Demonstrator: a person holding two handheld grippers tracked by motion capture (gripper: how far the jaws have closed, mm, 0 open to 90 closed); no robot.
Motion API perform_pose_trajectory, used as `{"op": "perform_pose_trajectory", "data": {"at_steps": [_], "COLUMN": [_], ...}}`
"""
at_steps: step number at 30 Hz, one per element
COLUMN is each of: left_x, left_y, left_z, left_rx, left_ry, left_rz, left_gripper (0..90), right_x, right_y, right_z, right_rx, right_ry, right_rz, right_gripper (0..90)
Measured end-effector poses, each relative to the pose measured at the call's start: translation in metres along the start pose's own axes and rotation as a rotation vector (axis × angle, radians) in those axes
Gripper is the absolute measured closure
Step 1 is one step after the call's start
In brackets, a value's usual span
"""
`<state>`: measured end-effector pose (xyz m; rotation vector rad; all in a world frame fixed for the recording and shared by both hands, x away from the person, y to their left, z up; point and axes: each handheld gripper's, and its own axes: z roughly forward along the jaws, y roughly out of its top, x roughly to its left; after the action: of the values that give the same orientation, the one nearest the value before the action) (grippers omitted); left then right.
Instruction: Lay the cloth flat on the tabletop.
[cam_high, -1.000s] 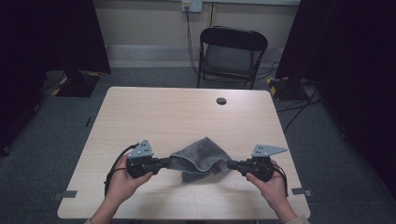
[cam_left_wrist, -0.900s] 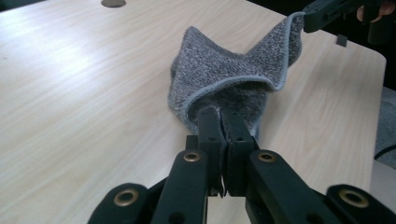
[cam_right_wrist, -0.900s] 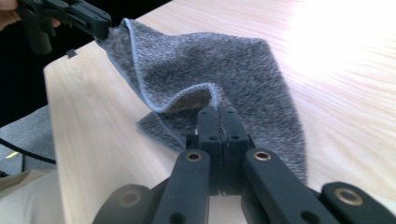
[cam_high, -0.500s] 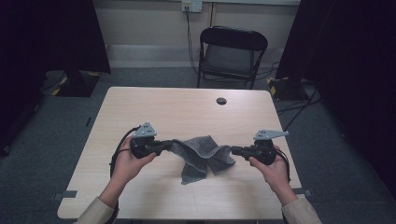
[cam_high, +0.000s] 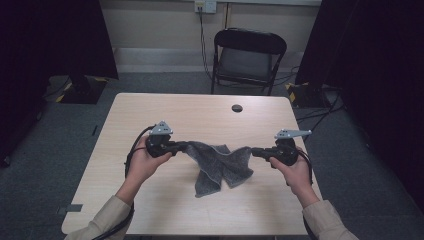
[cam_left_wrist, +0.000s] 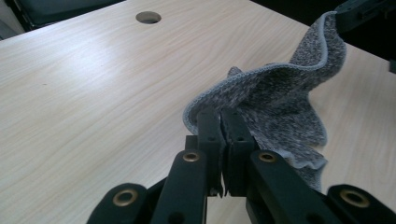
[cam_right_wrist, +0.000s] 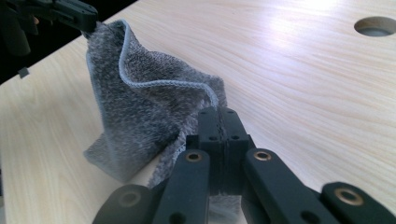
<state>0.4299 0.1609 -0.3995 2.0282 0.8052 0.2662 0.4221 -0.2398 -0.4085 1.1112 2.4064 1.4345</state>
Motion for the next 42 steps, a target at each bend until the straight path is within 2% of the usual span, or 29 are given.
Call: {"op": "perform_pose_trajectory", "data": {"at_steps": [3, 4, 8, 9, 10, 11, 12, 14, 15, 16, 17, 18, 19, 20, 22, 24, 26, 28, 31, 33, 35, 37, 41, 42], "left_x": [0.006, 0.011, 0.023, 0.028, 0.028, 0.034, 0.034, 0.041, 0.043, 0.044, 0.044, 0.044, 0.043, 0.039, 0.031, 0.024, 0.016, 0.006, -0.012, -0.023, -0.03, -0.037, -0.045, -0.052], "left_y": [0.002, 0.005, 0.011, 0.012, 0.012, 0.015, 0.015, 0.021, 0.023, 0.024, 0.024, 0.024, 0.023, 0.021, 0.014, 0.004, -0.009, -0.024, -0.046, -0.057, -0.065, -0.072, -0.078, -0.079], "left_z": [0.005, 0.011, 0.021, 0.025, 0.025, 0.031, 0.031, 0.044, 0.049, 0.054, 0.058, 0.061, 0.064, 0.066, 0.065, 0.062, 0.058, 0.055, 0.054, 0.055, 0.057, 0.06, 0.061, 0.062], "left_rx": [0.021, 0.031, 0.02, 0.013, 0.013, 0.007, 0.007, -0.004, -0.025, -0.048, -0.086, -0.105, -0.116, -0.116, -0.094, -0.079, -0.056, -0.048, -0.024, -0.006, 0.006, 0.025, 0.032, 0.046], "left_ry": [0.006, 0.009, 0.016, 0.021, 0.021, 0.037, 0.037, 0.069, 0.096, 0.113, 0.129, 0.137, 0.125, 0.107, 0.081, 0.05, 0.028, 0.005, -0.024, -0.046, -0.045, -0.05, -0.06, -0.065], "left_rz": [-0.002, -0.008, -0.028, -0.044, -0.044, -0.051, -0.051, -0.06, -0.072, -0.077, -0.078, -0.078, -0.079, -0.079, -0.055, -0.052, -0.081, -0.094, -0.077, -0.073, -0.065, -0.058, -0.041, -0.006], "left_gripper": [87.2, 87.2, 87.2, 87.2, 87.2, 87.2, 87.2, 86.3, 83.9, 77.7, 70.1, 59.6, 49.5, 43.3, 37.4, 34.7, 33.0, 31.3, 31.0, 31.7, 33.5, 35.0, 38.7, 38.6], "right_x": [-0.004, -0.008, -0.018, -0.02, -0.025, -0.027, -0.031, -0.04, -0.043, -0.048, -0.051, -0.053, -0.053, -0.053, -0.045, -0.038, -0.029, -0.016, -0.001, 0.007, 0.012, 0.017, 0.035, 0.04], "right_y": [0.002, 0.003, 0.007, 0.008, 0.01, 0.011, 0.013, 0.017, 0.019, 0.021, 0.023, 0.025, 0.025, 0.025, 0.024, 0.018, 0.009, -0.004, -0.025, -0.04, -0.053, -0.06, -0.069, -0.07], "right_z": [0.005, 0.01, 0.02, 0.022, 0.023, 0.024, 0.025, 0.029, 0.03, 0.031, 0.033, 0.034, 0.035, 0.035, 0.035, 0.034, 0.032, 0.03, 0.03, 0.032, 0.034, 0.038, 0.046, 0.047], "right_rx": [0.032, 0.056, 0.076, 0.068, 0.038, 0.025, 0.007, -0.04, -0.052, -0.078, -0.095, -0.111, -0.127, -0.149, -0.133, -0.122, -0.098, -0.08, -0.052, -0.034, -0.029, -0.017, 0.005, 0.01], "right_ry": [-0.009, -0.016, -0.043, -0.052, -0.059, -0.072, -0.098, -0.143, -0.164, -0.193, -0.218, -0.24, -0.25, -0.25, -0.253, -0.209, -0.193, -0.145, -0.117, -0.107, -0.096, -0.087, -0.061, -0.055], "right_rz": [0.001, 0.001, 0.011, 0.019, 0.05, 0.062, 0.066, 0.095, 0.109, 0.124, 0.13, 0.138, 0.142, 0.134, 0.074, 0.053, 0.001, -0.031, -0.057, -0.054, -0.032, -0.033, -0.09, -0.11], "right_gripper": [89.9, 89.9, 89.9, 90.0, 90.0, 90.0, 90.0, 89.9, 89.5, 88.3, 82.8, 73.2, 68.8, 67.9, 58.8, 57.3, 55.6, 54.3, 54.7, 54.9, 55.6, 56.0, 55.9, 55.8]}}
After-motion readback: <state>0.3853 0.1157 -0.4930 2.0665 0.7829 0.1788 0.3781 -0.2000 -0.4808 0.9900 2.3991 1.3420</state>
